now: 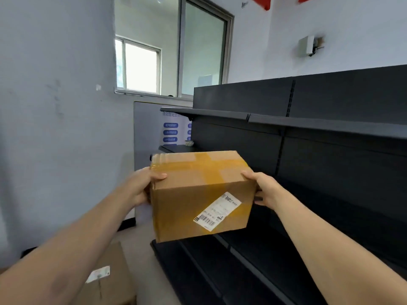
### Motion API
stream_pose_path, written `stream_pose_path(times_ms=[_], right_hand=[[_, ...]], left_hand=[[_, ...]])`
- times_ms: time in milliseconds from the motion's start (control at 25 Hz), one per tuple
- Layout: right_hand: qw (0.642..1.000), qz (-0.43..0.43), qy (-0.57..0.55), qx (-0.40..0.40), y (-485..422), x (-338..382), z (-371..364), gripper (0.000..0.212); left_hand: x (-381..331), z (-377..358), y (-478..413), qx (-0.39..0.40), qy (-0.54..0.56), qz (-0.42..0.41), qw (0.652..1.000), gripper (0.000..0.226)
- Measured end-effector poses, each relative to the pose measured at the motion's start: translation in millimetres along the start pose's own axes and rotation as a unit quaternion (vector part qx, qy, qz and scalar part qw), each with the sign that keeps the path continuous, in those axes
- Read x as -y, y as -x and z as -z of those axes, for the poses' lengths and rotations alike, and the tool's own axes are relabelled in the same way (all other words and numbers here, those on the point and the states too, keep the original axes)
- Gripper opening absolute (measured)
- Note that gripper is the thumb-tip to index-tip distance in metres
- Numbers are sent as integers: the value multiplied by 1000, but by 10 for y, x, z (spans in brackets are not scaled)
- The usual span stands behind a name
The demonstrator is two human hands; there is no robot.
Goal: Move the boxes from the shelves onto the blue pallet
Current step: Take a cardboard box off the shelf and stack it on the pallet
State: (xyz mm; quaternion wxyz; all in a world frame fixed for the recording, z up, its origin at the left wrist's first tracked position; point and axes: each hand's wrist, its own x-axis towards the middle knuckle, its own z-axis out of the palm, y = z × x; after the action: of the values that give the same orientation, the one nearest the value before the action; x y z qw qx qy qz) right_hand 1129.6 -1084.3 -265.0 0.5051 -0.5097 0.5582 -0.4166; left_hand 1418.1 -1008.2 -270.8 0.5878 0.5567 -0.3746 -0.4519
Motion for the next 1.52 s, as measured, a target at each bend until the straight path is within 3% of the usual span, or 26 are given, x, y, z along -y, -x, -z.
stream_pose_path(times_ms=[280, 400, 600, 840, 1000, 1160, 1360, 1520], right_hand=[[989, 0, 63, 135, 1424, -168, -962, 42], [980, 5, 69, 188, 2059, -294, -1518, 35], [962, -8, 86, 261, 2941, -615, -2483, 34], [932, -20, 137, 334, 3689, -939, -4126, 51], [922, -41, 156, 353, 4066, -1318, -5525, 35], [912, -119, 187, 346, 4250, -2098, -6577, 18], [889, -220, 246, 317, 4224, -3696, -7523, 24], [871, -279, 258, 312, 4104, -5060, -8058, 35]], left_hand=[[75, 1500, 1710, -74, -46, -3, 996, 39], [214, 2202, 2444, -113, -28, 21, 993, 33], [386, 3304, 3411, -167, -4, 43, 985, 42], [632, 4952, 4067, -201, -35, 68, 977, 29], [927, 6402, 4117, -222, -68, 135, 963, 39], [1714, 7404, 4067, -241, -82, 216, 943, 48], [3482, 8148, 4092, -263, -38, 330, 906, 57], [4809, 8477, 3994, -324, 7, 351, 878, 61]])
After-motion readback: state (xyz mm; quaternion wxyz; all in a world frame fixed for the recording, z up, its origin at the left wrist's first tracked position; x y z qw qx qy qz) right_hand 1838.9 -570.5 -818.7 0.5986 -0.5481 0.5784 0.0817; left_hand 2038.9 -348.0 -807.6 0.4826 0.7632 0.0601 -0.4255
